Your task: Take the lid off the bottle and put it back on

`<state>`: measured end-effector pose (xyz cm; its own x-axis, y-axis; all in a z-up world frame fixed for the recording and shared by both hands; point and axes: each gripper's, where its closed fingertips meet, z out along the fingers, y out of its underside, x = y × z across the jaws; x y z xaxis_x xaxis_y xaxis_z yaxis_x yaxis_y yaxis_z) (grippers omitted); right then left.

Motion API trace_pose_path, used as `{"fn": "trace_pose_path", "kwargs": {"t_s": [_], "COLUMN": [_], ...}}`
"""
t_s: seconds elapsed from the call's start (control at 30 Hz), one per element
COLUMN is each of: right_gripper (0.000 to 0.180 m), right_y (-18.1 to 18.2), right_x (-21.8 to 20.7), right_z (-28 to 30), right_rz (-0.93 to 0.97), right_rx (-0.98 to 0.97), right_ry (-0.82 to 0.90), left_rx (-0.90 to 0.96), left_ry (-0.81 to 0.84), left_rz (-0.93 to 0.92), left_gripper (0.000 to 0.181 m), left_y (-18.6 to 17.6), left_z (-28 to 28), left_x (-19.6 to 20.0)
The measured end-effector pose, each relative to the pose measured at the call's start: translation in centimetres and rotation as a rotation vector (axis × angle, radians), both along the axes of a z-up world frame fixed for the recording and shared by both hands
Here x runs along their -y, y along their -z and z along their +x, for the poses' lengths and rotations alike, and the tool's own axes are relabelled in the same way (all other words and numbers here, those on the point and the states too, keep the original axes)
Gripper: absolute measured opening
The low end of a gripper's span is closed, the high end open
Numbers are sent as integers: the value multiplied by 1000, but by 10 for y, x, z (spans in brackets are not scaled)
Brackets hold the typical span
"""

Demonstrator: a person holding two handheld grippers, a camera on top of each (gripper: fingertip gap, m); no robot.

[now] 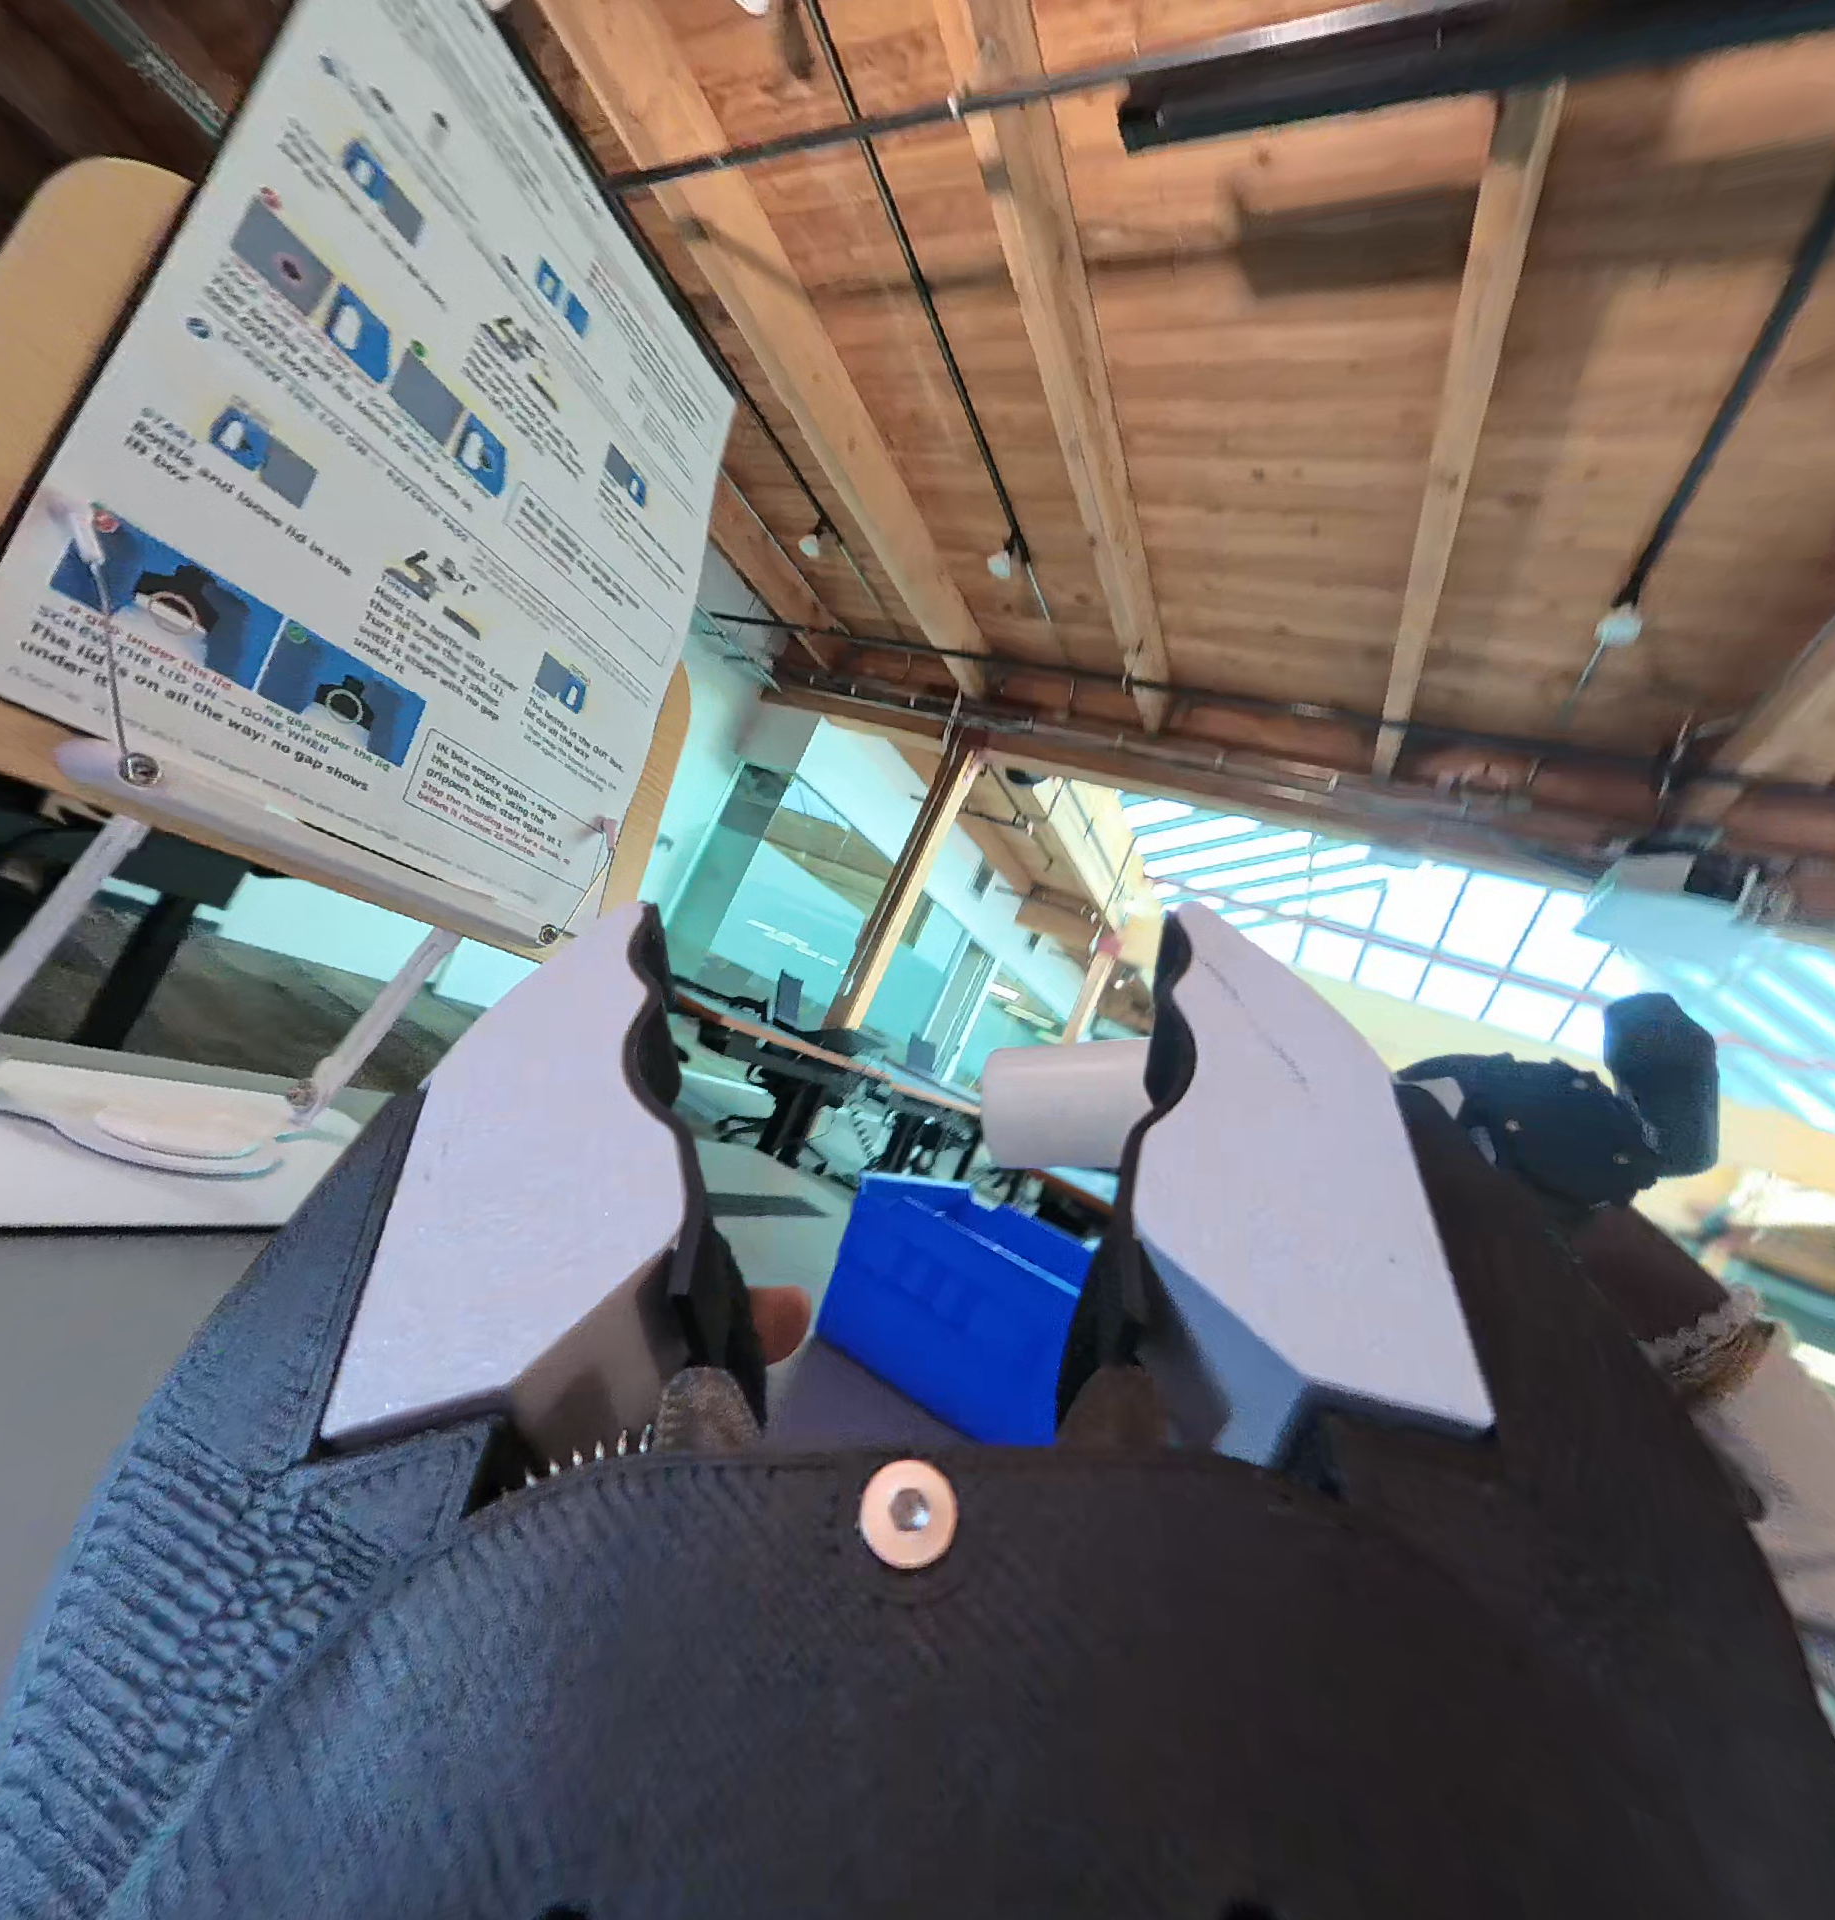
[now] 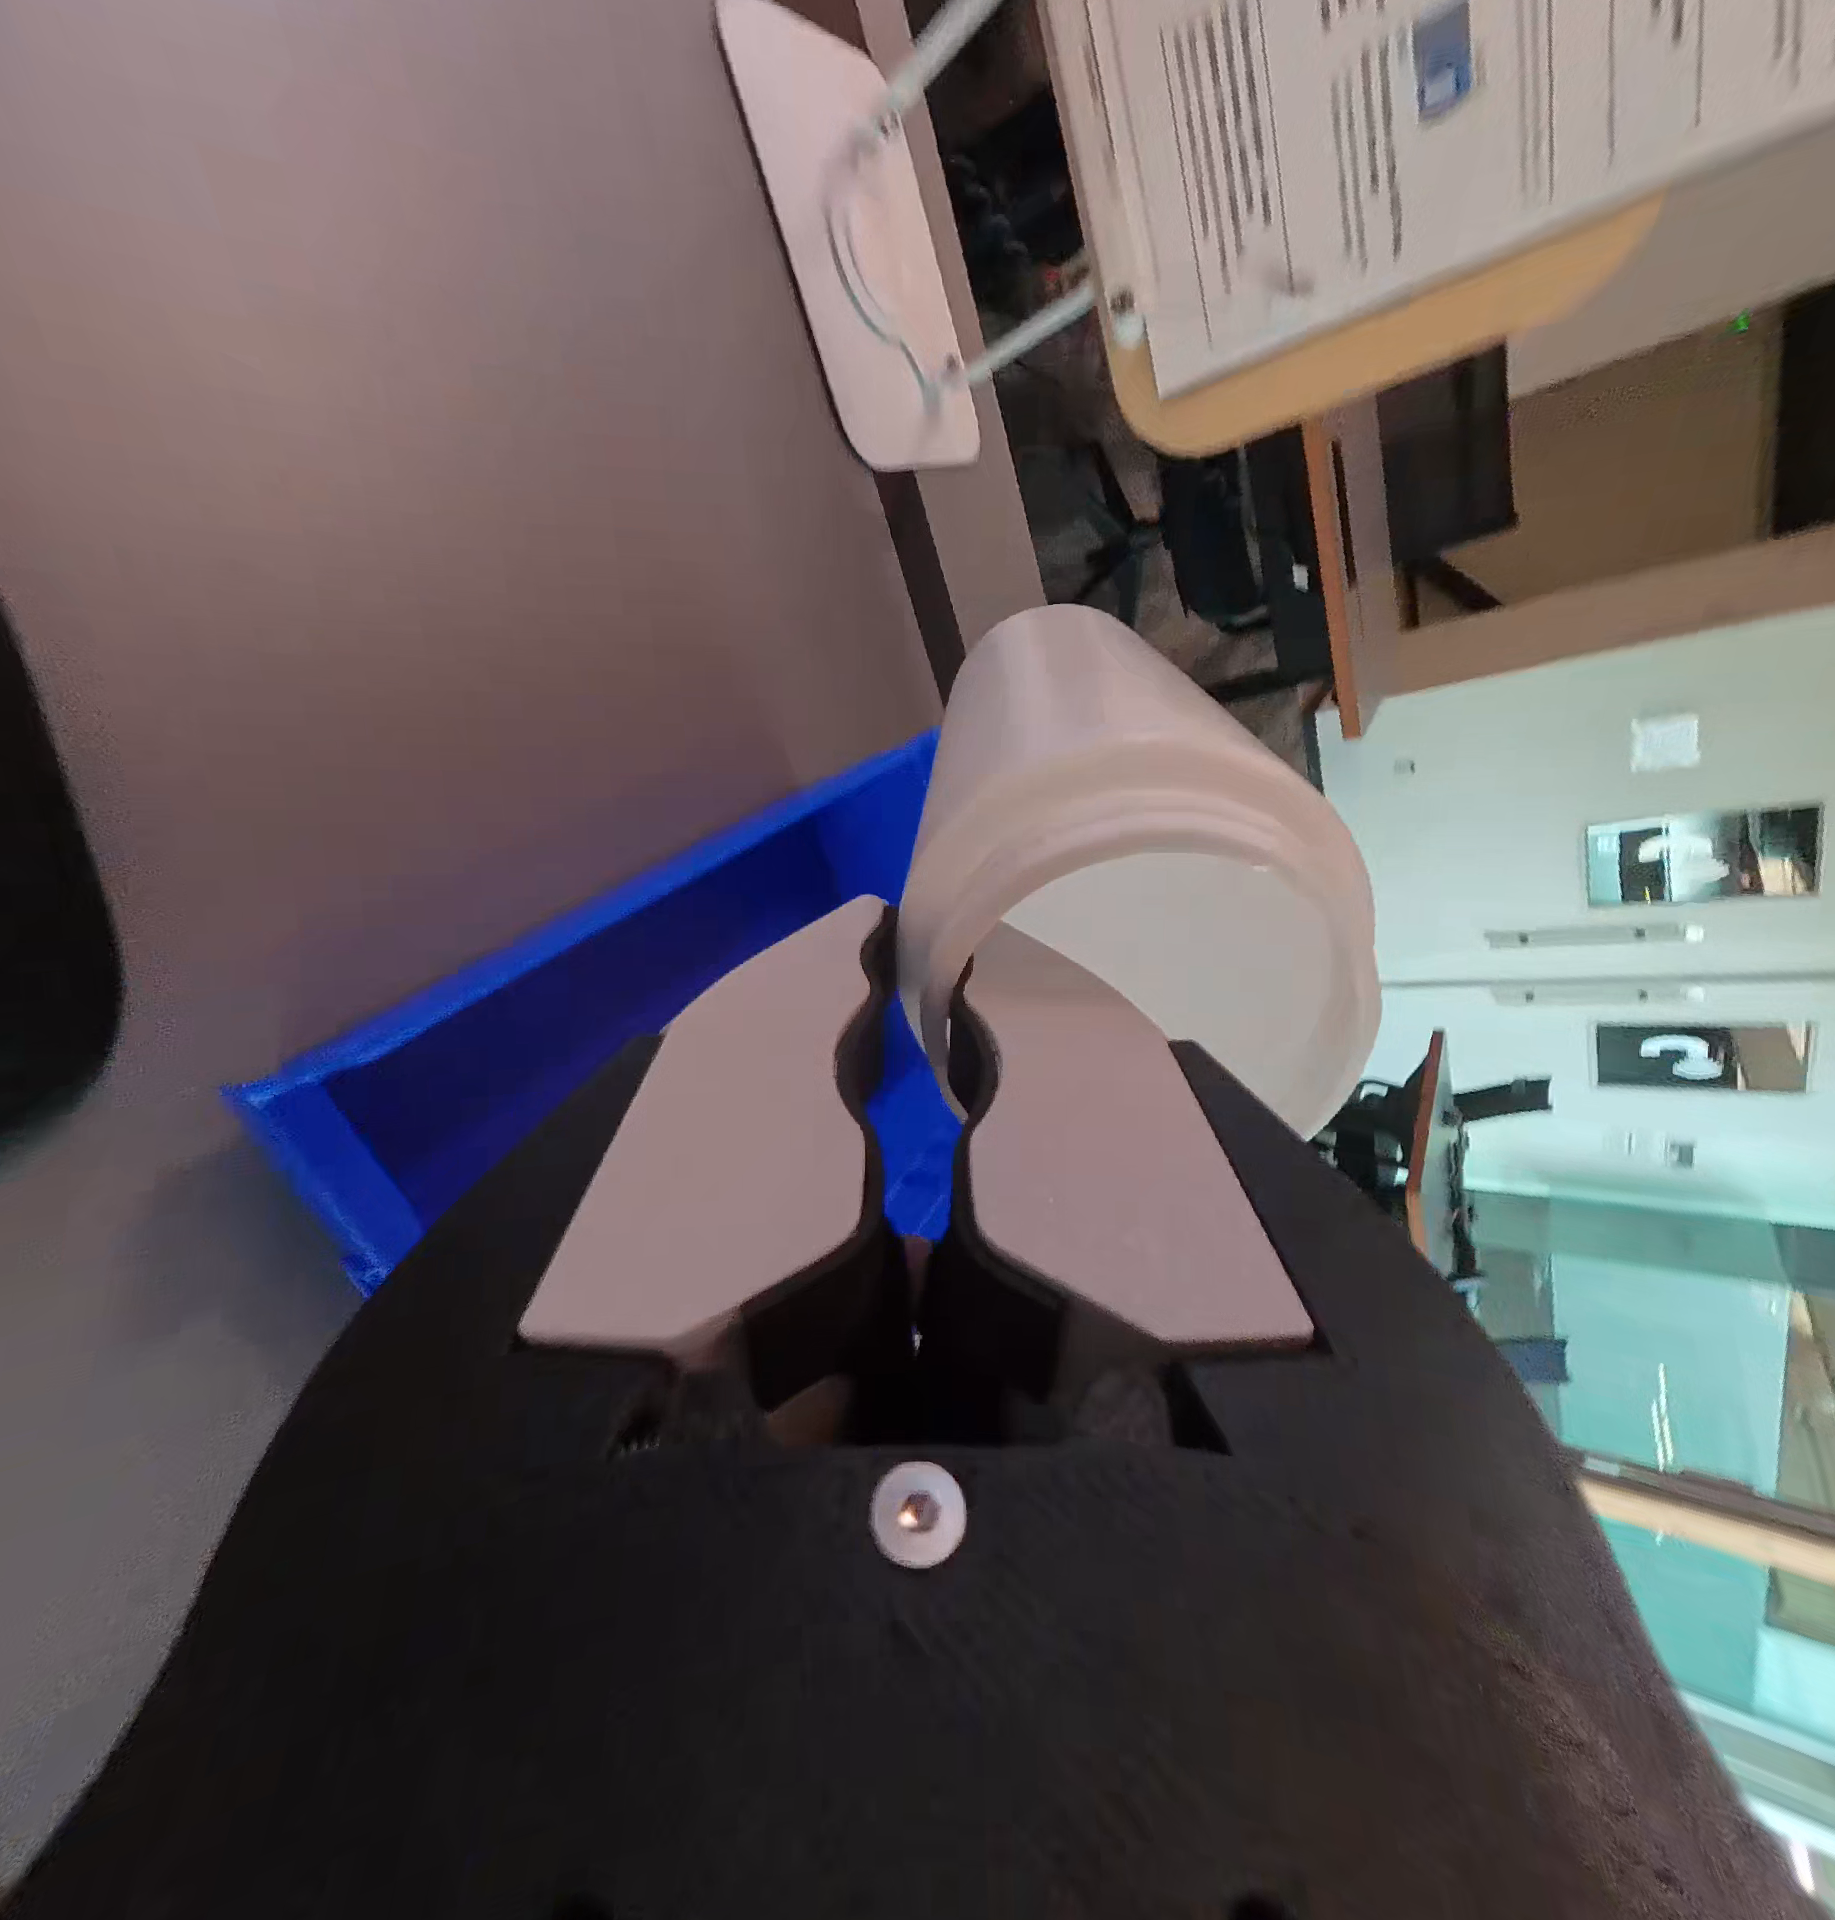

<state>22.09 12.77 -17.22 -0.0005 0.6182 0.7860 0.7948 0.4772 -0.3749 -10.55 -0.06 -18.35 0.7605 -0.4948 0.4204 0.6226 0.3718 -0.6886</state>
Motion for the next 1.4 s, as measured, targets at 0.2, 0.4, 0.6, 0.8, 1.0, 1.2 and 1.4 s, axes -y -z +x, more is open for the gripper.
{"fn": "trace_pose_path", "kwargs": {"t_s": [0.2,0.4,0.6,0.8,1.0,1.2,1.4], "right_gripper": [7,8,23,25,28,82,131], "right_y": [71,124,156,156,127,96,155], "right_x": [-47,-64,-53,-30,-22,15,47], "right_z": [35,31,27,34,39,22,32], "right_rz": [-37,-122,-258,-301,-317,-579,-674], "right_rx": [-151,-233,-161,-12,-63,-299,71], "right_ry": [94,104,111,109,140,75,62], "left_rx": [-226,-331,-409,-464,-631,-947,-1048], "left_ry": [-53,-80,-86,-92,-153,-391,-647], "left_rz": [-11,-29,-14,1,20,-65,-417], "left_gripper": [88,88,87,87,88,88,96], "left_y": [9,18,18,15,8,0,41], "left_z": [25,34,44,51,64,64,-21], "left_x": [-5,-9,-7,-5,7,82,169]}}
